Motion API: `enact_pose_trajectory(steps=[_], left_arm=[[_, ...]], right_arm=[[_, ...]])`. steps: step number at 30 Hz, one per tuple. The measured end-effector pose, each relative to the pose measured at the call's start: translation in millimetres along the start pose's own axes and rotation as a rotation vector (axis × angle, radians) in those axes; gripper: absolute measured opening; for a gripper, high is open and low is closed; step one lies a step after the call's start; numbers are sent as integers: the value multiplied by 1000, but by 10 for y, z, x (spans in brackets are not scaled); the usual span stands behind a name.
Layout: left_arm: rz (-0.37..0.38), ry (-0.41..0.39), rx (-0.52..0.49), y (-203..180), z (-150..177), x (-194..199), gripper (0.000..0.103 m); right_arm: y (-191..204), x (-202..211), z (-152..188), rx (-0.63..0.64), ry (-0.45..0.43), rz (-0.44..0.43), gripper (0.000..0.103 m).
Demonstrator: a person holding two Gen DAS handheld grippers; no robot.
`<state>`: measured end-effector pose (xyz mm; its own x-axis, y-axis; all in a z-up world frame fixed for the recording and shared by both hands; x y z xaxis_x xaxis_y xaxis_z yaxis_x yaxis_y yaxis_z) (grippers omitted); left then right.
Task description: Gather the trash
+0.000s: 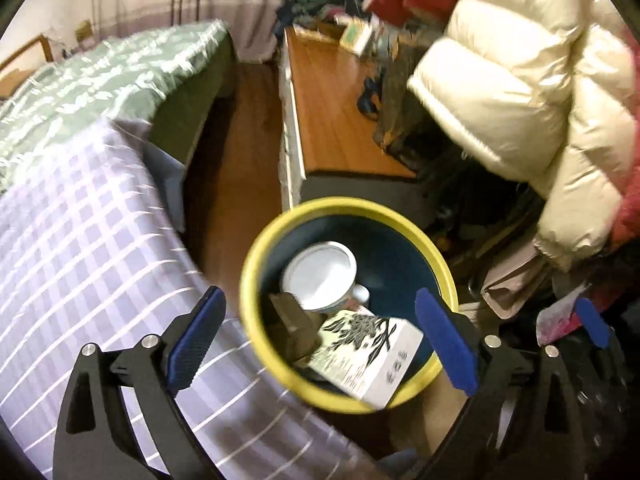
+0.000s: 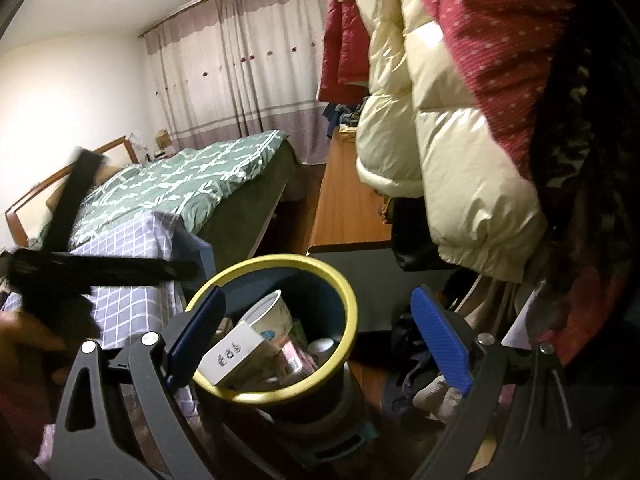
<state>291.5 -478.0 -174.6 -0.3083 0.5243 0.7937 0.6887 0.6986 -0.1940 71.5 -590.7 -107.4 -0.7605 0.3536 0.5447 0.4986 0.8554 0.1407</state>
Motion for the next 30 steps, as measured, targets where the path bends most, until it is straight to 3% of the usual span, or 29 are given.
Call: enact_pose_trajectory(steps=[7,10,17,30], left_arm=[[-159,-198,-14,447,276,1129,98],[-207,-272,22,679,477,1629,98],[-396,-427,178,1247,1149,2673,98],[-565,-491,360,1673,2317,3675,98]], right_arm=[[195,98,79,40,29,-43,90],[323,188,95,57,38,-76,90],[606,475,80,125,17,-114,93],[751,866,89,180,-15,-145,95]])
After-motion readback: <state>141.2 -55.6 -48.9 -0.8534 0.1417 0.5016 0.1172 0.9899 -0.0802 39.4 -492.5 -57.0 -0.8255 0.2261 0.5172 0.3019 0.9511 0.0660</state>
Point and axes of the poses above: each gripper's, at about its wrist camera, not at the fingertips, and x roughly against the way its jaws point, y to its left, z to its underside, the point moved 9 cm from there along -x, roughly the way its jaws point
